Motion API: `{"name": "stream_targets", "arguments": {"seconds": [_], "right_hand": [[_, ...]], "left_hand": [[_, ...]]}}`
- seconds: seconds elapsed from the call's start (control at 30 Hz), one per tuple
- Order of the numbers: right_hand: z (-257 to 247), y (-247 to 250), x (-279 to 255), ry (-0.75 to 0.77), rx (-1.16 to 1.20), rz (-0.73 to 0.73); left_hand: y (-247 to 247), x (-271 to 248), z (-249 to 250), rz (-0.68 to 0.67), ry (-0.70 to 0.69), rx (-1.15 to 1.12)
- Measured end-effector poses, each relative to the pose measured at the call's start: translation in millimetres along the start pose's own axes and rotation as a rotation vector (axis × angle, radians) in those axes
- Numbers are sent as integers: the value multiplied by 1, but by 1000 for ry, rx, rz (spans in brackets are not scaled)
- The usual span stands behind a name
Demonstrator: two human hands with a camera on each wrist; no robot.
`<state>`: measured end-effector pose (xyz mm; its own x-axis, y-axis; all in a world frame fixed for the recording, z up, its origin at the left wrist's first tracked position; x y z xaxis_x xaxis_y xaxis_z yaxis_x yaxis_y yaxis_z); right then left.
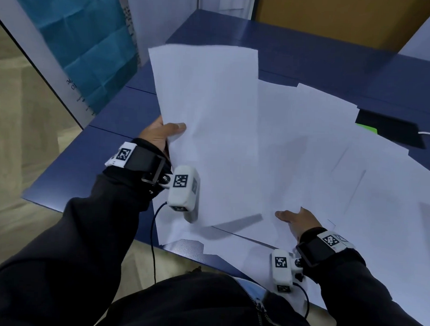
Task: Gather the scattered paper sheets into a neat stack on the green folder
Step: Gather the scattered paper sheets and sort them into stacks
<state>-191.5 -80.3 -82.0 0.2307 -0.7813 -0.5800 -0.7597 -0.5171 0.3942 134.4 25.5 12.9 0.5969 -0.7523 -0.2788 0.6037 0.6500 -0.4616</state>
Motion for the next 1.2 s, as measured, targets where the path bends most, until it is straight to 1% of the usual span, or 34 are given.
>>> {"name": "stream_targets", "arguments": {"seconds": [0.07,0.13,0.2,0.27,0.33,0.4,0.47,0.5,0.6,0.73,0.77,0.83,0.97,1.07,1.2], "right_hand": [[0,-2,1,-11,-33,-11],[6,-3,6,-51,-25,-6],[17,-2,15,-94,55,30],[21,-2,15,-139,129,47],[24,1,19,-152,187,64],[26,3,18,-169,259,88],[22,2,14,-162,297,80],[21,0,13,-140,293,71],[10,-2,5,-63,179,39],[-4,-1,-6,25,98,31],[-1,-1,-2,29,98,15],[1,-1,1,35,75,29],[7,1,5,93,147,35],[15,4,2,107,227,33],[23,6,0,87,297,13]], "left_hand": [[11,10,-27,69,83,97],[18,18,-50,107,158,358],[16,22,-68,101,231,657],[13,29,-82,88,273,962],[6,35,-92,64,297,1103],[1,42,-100,60,319,1140],[-6,46,-103,71,333,1170],[-10,47,-104,79,334,1180],[-22,50,-109,79,325,1181],[-41,46,-118,13,298,1282],[-44,44,-120,-12,307,1327],[-50,42,-126,-63,307,1390],[-38,39,-121,-72,293,1349],[-20,38,-109,-66,303,1231],[-9,33,-101,-66,310,1272]]}}
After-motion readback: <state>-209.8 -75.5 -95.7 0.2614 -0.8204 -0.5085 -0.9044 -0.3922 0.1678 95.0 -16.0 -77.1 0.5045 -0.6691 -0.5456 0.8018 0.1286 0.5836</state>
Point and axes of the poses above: each hand's wrist, its own x-axis towards the middle knuckle, its own y-axis out of the back of the hand, z = x × y, the point moved 7 cm from there along x, towards the middle knuckle, and after that the axes turned 2 degrees about -x, right-handed, at the moved point
